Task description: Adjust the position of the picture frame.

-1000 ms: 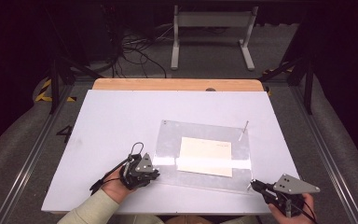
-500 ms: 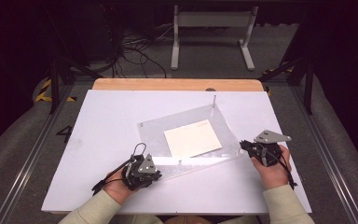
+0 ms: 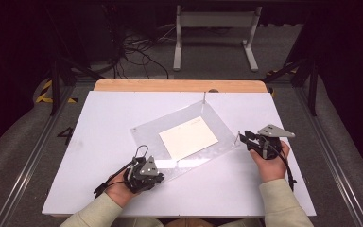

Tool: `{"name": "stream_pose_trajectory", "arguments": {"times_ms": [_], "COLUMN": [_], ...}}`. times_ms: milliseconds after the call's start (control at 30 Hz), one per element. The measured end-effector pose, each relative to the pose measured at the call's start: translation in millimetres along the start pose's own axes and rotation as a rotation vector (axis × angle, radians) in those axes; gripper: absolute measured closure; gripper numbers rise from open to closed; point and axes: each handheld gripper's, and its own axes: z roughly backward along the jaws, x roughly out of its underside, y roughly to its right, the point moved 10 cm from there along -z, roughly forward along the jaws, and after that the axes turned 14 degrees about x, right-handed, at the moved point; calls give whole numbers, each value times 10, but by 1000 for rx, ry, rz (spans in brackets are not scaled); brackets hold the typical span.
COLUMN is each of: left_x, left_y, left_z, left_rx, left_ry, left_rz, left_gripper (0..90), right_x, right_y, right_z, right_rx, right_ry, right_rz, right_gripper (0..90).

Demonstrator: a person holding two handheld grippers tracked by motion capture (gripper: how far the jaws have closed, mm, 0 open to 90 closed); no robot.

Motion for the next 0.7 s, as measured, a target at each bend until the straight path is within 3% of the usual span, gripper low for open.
{"name": "stream_pose_trajectory", "arguments": {"times_ms": [300,533,567,600,633,667,700], "left_x": [-212,-521,-577,-618,-618,-714,-714], "left_y": [251,479,527,627,627,726,726], "left_z": [-215,-497,-554,-646,-646,-787,-787], "left_rx": [74,117,156,238,238,168,168], "left_ry": [9,9,19,18,18,-28,-28], "left_rz": [-57,-122,-140,-128,-128,-214,-214], "left_gripper": [841,843,872,900,900,900,900], "right_x": [236,385,397,409,409,434,440], "right_y": [72,84,78,65,65,31,16], "right_z": [479,675,688,699,699,710,710], "right_rx": [-25,-40,-44,-48,-48,-57,-59], "right_ry": [-13,-27,-26,-27,-27,-34,-35], "right_rz": [-23,-49,-48,-49,-49,-43,-40], "right_gripper": [667,664,664,664,664,664,664]}}
